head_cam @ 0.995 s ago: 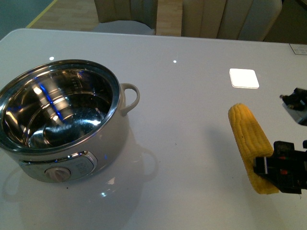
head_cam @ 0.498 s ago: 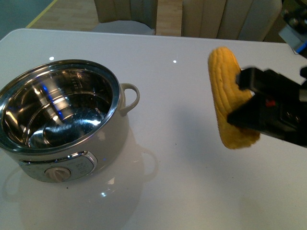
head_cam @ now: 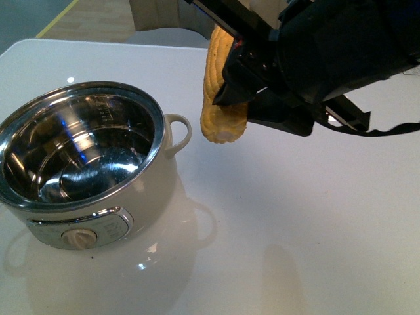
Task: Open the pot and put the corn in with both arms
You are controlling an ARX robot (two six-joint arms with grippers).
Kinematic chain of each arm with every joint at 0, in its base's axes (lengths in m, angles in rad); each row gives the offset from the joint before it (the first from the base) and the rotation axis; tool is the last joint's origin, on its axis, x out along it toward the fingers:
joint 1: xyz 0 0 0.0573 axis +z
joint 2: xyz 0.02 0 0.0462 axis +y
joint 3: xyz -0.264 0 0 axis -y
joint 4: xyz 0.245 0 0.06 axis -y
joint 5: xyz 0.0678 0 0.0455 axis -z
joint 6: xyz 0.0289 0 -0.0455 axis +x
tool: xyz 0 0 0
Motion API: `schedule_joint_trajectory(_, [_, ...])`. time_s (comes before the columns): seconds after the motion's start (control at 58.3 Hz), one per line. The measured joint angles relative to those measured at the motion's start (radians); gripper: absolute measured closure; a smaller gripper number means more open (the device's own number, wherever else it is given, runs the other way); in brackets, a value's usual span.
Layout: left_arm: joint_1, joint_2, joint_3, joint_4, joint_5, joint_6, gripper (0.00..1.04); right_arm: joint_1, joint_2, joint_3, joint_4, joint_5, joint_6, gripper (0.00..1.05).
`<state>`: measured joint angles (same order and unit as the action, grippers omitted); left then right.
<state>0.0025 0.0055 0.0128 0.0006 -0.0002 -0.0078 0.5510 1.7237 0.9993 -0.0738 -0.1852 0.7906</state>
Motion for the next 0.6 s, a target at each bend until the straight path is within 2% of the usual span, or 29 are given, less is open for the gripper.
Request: schedule_joint_trajectory(0.6, [0.0,0.0,0.0,0.0,0.0,0.0,0.07,0.061,0.248,0.263,0.001,-0.084,0.216,0.9])
